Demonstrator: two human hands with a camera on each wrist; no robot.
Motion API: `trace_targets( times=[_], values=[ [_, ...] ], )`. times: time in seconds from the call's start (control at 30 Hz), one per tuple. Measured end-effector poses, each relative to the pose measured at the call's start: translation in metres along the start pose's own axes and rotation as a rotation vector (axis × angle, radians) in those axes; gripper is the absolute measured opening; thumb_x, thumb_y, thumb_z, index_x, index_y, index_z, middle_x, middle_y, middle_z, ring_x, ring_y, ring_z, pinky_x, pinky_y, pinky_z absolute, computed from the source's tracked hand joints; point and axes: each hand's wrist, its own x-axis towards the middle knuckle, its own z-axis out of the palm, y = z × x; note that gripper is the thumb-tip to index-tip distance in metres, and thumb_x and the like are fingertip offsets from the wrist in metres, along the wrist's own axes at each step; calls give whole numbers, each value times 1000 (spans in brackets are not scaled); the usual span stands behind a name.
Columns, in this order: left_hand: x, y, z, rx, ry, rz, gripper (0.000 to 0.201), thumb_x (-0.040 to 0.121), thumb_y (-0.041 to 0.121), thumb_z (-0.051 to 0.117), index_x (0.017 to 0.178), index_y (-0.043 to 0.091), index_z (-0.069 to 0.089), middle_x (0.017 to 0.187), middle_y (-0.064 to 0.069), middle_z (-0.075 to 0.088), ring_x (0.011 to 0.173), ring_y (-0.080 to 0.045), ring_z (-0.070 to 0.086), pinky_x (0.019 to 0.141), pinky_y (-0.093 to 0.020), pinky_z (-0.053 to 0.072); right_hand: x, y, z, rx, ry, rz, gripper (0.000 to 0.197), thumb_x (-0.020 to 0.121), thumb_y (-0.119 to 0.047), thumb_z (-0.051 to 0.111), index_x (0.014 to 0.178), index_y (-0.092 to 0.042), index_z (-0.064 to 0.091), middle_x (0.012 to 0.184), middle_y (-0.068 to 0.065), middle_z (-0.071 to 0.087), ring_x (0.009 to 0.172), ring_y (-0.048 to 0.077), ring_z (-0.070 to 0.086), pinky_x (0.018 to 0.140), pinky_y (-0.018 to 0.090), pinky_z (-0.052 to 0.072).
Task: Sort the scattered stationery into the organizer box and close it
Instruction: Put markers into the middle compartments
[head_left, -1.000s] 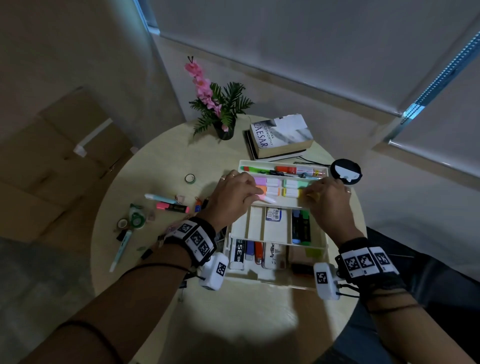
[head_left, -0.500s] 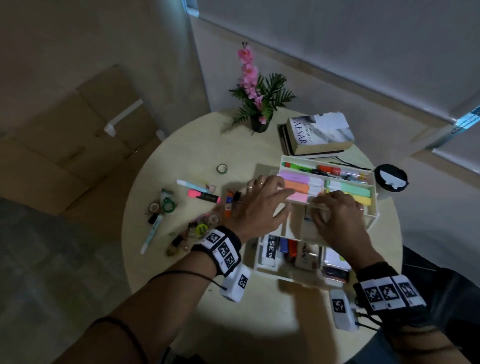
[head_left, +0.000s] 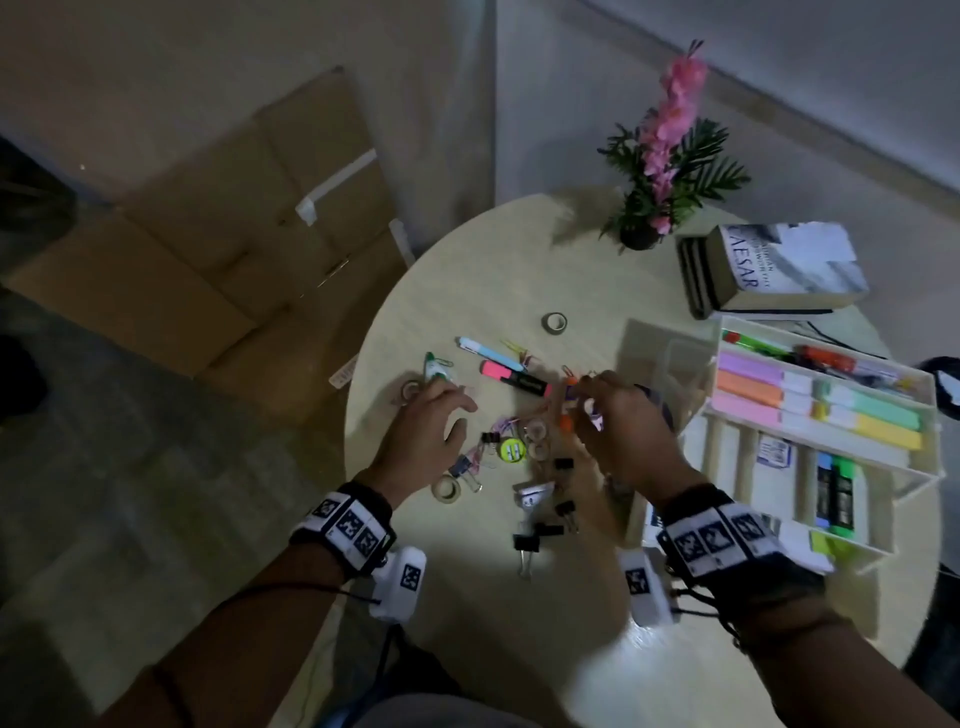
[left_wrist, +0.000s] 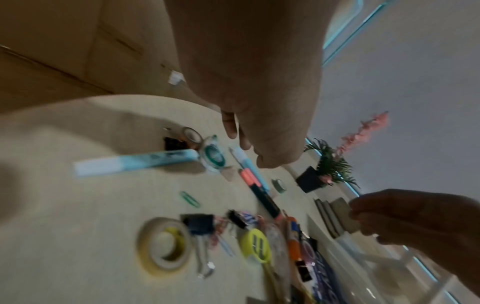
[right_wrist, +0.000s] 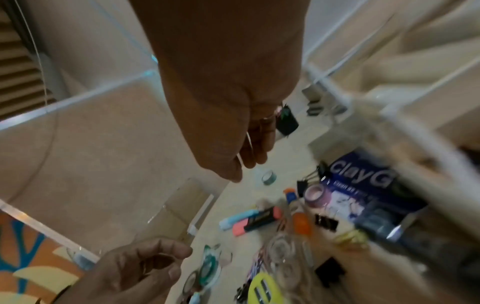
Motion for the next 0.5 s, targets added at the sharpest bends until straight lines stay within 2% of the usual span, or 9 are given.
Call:
trace_targets(
  times=[0.07, 0.13, 0.2, 0.33, 0.4, 0.5],
  values=[
    [-9, -22, -7, -1, -28, -32, 22, 93, 12, 67, 112, 23, 70, 117, 4, 59, 117, -19, 57, 100, -43, 52, 26, -9, 31, -34, -79, 23, 29, 90, -14, 68, 119, -16, 72, 106, 8, 65, 93, 31, 66, 74, 35, 52],
    [-15, -40, -14, -13, -66, -47, 22, 94, 13, 66, 112, 24, 71, 116, 6, 60, 115, -20, 59, 98, -43, 53, 47, -15, 57, -84, -125, 86, 46, 91, -18, 67, 137, -16, 63, 113, 12, 65, 101, 34, 64, 82, 41, 56],
    [-18, -53, -22, -28, -80, -43, 22, 95, 13, 64, 112, 24, 71, 115, 7, 60, 112, -18, 61, 94, -42, 54, 60, -15, 76, -111, -142, 158, 58, 91, -19, 65, 148, -17, 53, 116, 15, 64, 105, 35, 61, 85, 42, 55],
    [-17, -70, -35, -71, -47, -28, 19, 98, 12, 62, 110, 24, 71, 107, 10, 59, 101, -13, 62, 88, -37, 55, 65, -9, 99, -174, -65, 235, 57, 86, -18, 69, 142, -14, 57, 109, 15, 66, 97, 37, 63, 79, 44, 56],
    [-15, -77, -38, -79, -39, -72, 19, 98, 13, 63, 109, 26, 71, 105, 14, 56, 99, -11, 61, 86, -36, 56, 63, -8, 104, -197, -23, 219, 51, 88, -19, 73, 137, -13, 60, 103, 15, 69, 92, 37, 63, 76, 44, 56],
    [-10, -84, -39, -76, -59, -129, 18, 97, 14, 65, 109, 26, 71, 104, 15, 55, 94, -11, 62, 83, -38, 59, 63, -4, 105, -167, -3, 180, 42, 91, -23, 74, 131, -15, 64, 101, 12, 74, 90, 33, 65, 78, 46, 59]
  ],
)
